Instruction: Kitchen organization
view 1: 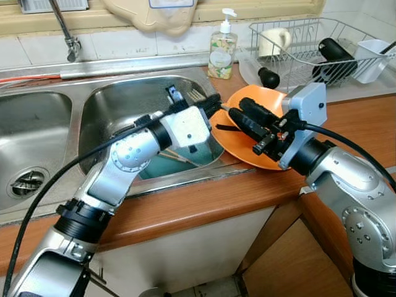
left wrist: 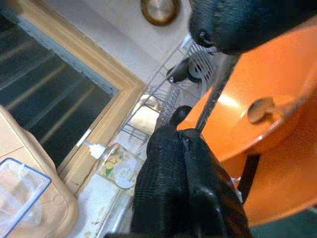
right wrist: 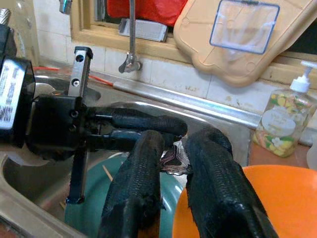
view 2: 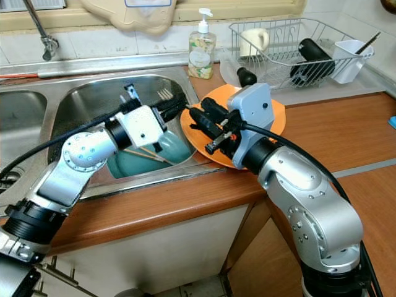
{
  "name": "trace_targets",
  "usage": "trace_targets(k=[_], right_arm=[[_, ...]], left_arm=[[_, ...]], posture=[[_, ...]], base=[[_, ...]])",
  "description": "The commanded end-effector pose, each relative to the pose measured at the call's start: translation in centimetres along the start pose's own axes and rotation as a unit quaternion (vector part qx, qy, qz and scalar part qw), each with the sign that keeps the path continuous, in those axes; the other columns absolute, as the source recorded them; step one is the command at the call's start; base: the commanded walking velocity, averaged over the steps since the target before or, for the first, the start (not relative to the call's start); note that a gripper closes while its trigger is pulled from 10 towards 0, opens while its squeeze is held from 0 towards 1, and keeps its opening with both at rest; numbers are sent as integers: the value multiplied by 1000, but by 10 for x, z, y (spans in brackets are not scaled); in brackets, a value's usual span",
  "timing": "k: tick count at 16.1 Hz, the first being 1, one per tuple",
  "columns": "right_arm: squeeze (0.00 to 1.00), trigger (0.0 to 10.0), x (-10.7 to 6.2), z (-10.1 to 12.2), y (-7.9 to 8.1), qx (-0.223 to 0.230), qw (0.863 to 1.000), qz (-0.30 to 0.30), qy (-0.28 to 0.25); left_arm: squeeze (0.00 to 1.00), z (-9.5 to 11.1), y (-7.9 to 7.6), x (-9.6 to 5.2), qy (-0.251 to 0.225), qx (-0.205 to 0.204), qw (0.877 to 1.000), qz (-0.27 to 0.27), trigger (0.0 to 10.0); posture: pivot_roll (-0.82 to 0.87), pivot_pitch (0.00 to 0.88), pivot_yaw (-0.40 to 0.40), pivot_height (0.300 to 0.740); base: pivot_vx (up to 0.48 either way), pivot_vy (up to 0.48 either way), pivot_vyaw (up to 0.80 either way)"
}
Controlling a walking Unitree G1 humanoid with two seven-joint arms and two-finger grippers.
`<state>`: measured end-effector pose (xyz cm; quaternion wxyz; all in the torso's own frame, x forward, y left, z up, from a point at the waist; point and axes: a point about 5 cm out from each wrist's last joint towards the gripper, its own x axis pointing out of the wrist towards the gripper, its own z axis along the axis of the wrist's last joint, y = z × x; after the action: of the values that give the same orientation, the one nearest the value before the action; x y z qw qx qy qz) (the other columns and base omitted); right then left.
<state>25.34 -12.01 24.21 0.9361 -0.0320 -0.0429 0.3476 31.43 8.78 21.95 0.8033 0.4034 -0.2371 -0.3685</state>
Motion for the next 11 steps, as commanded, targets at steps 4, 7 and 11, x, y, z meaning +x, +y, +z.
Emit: trace_targets(k=[4, 7, 11], right_arm=[[0, 0, 2, 12, 7, -17, 1000, 17, -16], [0, 0, 2, 8, 1, -25, 1000, -3, -2], [0, 0, 3, 8, -4, -31, 999, -21, 4]], left_arm=[[0, -4, 1, 2, 11, 25, 1000, -4, 510], [941, -6, 5, 0, 10, 3, 1000, 9, 10000], [1000, -6, 2, 0, 8, 15, 1000, -4, 10000]], posture=[[-86, 0, 15, 740], [-86, 0, 15, 740], [-84, 0, 15, 740]], base=[[0, 0, 0], [0, 0, 0], [0, 0, 0]])
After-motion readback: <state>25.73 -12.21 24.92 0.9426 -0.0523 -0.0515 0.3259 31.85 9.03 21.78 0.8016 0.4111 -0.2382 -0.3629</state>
